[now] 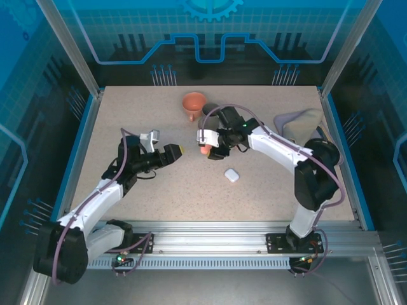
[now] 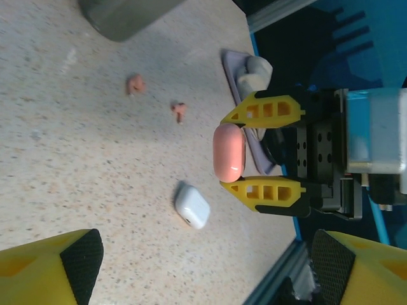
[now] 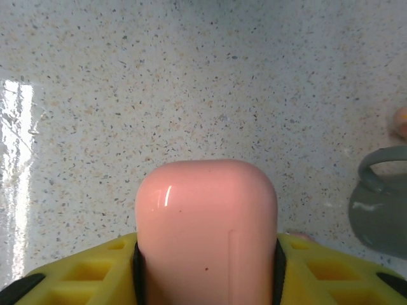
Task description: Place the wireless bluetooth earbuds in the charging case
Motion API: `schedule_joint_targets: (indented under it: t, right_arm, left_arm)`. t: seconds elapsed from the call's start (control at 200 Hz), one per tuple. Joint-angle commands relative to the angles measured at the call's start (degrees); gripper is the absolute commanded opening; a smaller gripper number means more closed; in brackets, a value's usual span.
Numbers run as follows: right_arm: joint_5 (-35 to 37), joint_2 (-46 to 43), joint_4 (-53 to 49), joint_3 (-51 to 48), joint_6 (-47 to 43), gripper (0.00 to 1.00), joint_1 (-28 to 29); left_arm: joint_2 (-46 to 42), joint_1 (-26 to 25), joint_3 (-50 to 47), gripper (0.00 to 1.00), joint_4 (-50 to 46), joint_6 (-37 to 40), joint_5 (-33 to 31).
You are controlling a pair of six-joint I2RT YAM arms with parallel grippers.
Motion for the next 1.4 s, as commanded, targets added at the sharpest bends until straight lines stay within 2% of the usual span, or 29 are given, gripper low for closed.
schedule_joint_targets:
  t: [0.0, 0.36, 0.795, 1.005, 1.396]
  right_arm:
    - [-1.5, -4.5, 4.1, -3.2, 2.9, 0.49, 1.5]
    - [-3.4, -9.5, 6.3, -8.0, 6.7, 0.48, 3.2]
    - [-5.5, -11.6, 8.2, -10.0, 9.1, 0.48, 3.8]
    - [-5.5, -11.7, 7.9, -10.6, 8.6, 0.48, 3.3]
    - [-7.6, -13.2, 7.8, -10.7, 9.1, 0.48, 2.9]
  left_arm:
    - [2.1, -0.8, 3.5, 0.89, 4.7, -1.4, 7.3]
    - [9.3, -8.1, 8.7, 0.87, 4.2, 0.8, 7.5]
    - [14.1, -10.8, 11.9, 0.74, 3.0, 2.4, 5.9]
    - [12.9, -10.7, 11.8, 0.69, 2.5, 3.4, 3.5]
    - [13.8, -10.7, 11.9, 0.58, 3.2, 3.0, 4.5]
